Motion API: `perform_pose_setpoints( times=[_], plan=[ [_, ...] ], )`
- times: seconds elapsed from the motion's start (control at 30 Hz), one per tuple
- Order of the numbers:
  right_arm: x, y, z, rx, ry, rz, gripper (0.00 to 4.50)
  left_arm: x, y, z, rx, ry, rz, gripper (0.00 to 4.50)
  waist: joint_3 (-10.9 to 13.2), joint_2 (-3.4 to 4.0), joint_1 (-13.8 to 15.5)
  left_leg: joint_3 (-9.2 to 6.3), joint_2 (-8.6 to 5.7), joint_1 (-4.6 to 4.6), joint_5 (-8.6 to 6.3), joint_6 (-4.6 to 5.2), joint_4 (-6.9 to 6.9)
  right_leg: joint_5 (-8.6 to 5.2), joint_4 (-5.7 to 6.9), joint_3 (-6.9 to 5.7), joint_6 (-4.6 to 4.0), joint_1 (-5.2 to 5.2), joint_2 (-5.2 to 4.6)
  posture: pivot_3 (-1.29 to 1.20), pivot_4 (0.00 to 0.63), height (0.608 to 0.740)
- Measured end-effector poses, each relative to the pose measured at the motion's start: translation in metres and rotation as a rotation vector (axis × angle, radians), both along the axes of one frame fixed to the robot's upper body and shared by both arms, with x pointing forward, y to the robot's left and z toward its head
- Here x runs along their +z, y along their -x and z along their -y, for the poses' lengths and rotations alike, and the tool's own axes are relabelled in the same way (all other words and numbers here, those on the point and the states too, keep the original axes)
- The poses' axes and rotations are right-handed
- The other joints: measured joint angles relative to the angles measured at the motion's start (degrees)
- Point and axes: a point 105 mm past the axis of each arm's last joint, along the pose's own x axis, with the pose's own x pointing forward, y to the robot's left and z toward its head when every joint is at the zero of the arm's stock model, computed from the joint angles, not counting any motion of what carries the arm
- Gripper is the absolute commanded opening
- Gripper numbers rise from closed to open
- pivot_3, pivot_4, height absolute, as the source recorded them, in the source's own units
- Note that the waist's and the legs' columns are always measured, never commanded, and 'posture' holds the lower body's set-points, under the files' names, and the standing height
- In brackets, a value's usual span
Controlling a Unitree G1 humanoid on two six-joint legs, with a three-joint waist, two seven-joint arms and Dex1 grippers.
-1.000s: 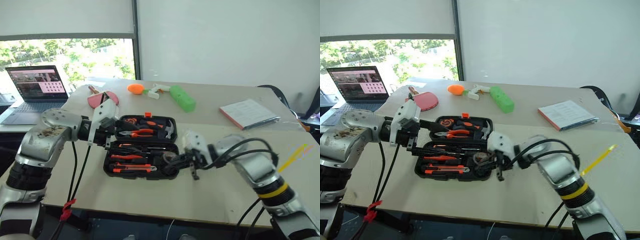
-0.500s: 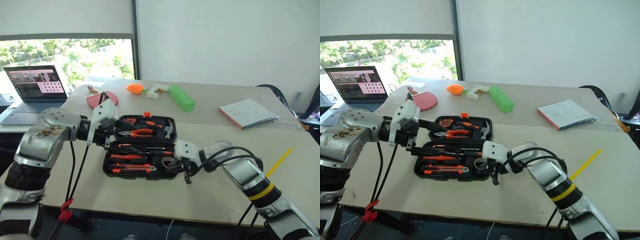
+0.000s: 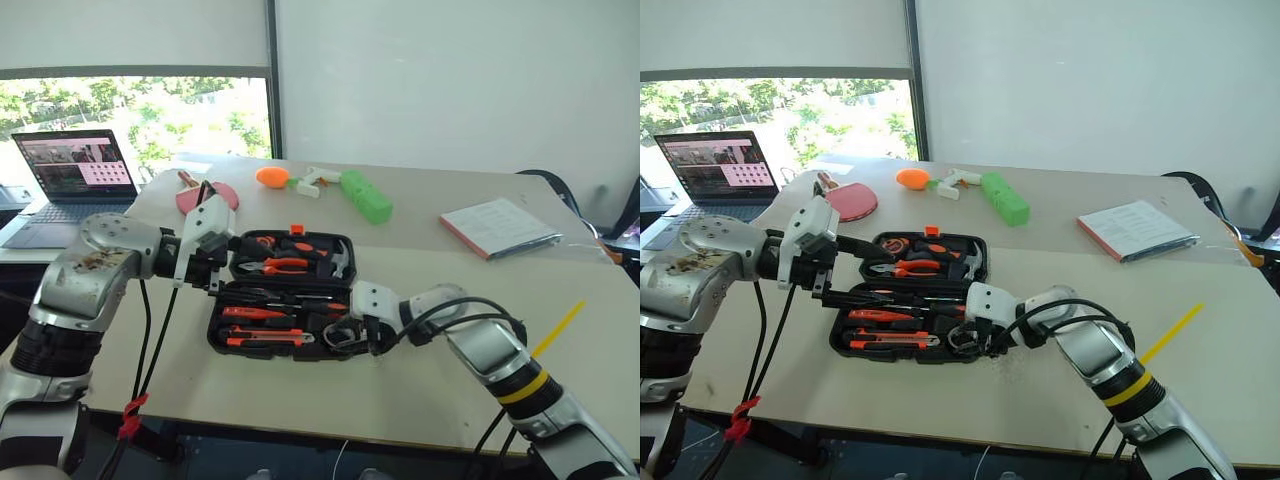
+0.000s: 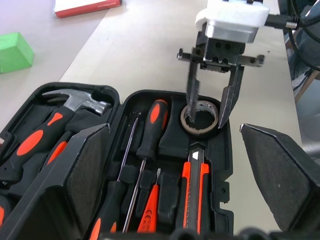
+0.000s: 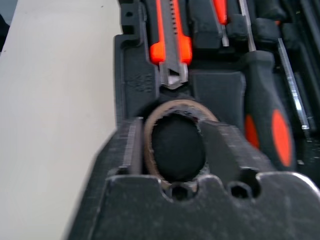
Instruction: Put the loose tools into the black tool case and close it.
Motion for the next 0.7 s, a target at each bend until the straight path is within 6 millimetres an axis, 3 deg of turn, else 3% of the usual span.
perform_pose_setpoints(
  times=[0.07,0.2,0.3,0.33,0.43,0.53,0.6,0.63,0.7],
  plan=[
    [0.008,0.004,-0.001,-0.001,-0.038,-0.028,4.11,-0.001,0.000,0.000,0.002,0.001,-0.002,4.50,0.0,0.00,0.0,-0.01,0.00,-0.01,0.00,0.00,0.00,0.00,0.01,0.00,0.00,-0.01,0.00,0.00,0.150,0.740],
    [0.050,0.004,0.015,-0.085,-0.181,-0.048,4.11,-0.010,-0.001,-0.005,0.043,0.007,-0.021,4.50,0.0,0.03,0.0,-0.03,0.00,0.00,0.00,-0.01,0.02,0.00,0.04,0.00,-0.01,0.01,-0.02,0.00,0.150,0.740],
    [0.075,-0.004,0.045,-0.218,-0.261,-0.032,3.36,-0.021,-0.010,-0.024,0.176,0.008,-0.029,3.78,0.0,0.03,0.0,-0.05,0.02,0.02,0.00,0.00,0.01,0.00,0.02,-0.02,-0.01,0.02,-0.01,0.00,0.150,0.740],
    [0.076,-0.006,0.054,-0.267,-0.280,-0.033,2.91,-0.026,-0.016,-0.036,0.259,0.004,-0.022,3.27,0.0,0.03,0.0,-0.04,0.02,0.05,0.00,0.00,-0.01,0.00,0.02,-0.02,-0.01,0.04,-0.01,0.00,0.150,0.740],
    [0.054,-0.011,0.072,-0.376,-0.265,-0.068,2.02,-0.043,-0.031,-0.071,0.474,-0.021,-0.025,2.30,0.0,0.03,-0.2,0.00,0.02,0.06,0.00,0.00,-0.03,0.00,0.03,0.01,-0.01,0.02,-0.01,0.00,0.150,0.740],
    [0.028,-0.017,0.078,-0.430,-0.218,-0.072,0.97,-0.059,-0.040,-0.096,0.632,-0.039,-0.032,1.11,0.1,0.01,-0.3,0.03,0.01,0.03,0.00,-0.01,-0.01,0.00,0.05,0.03,-0.02,-0.03,-0.01,0.00,0.150,0.740],
    [0.022,-0.023,0.076,-0.426,-0.186,-0.012,0.27,-0.066,-0.042,-0.106,0.685,-0.061,-0.027,0.37,0.1,0.01,-0.3,0.04,0.01,0.04,0.00,-0.01,-0.02,0.01,0.03,0.04,-0.02,-0.02,-0.02,0.00,0.150,0.740],
    [0.019,-0.025,0.076,-0.424,-0.175,0.007,0.09,-0.071,-0.041,-0.111,0.705,-0.077,-0.029,0.14,0.1,0.01,-0.3,0.05,0.00,0.03,0.00,-0.01,-0.02,0.01,0.03,0.04,-0.02,-0.03,-0.02,0.00,0.150,0.740],
    [0.012,-0.028,0.075,-0.418,-0.159,0.025,0.09,-0.079,-0.042,-0.118,0.740,-0.110,-0.033,0.14,0.1,-0.01,-0.2,0.04,0.01,0.02,0.00,-0.01,-0.03,0.01,0.02,0.02,-0.02,-0.03,-0.01,0.00,0.150,0.740]
  ],
)
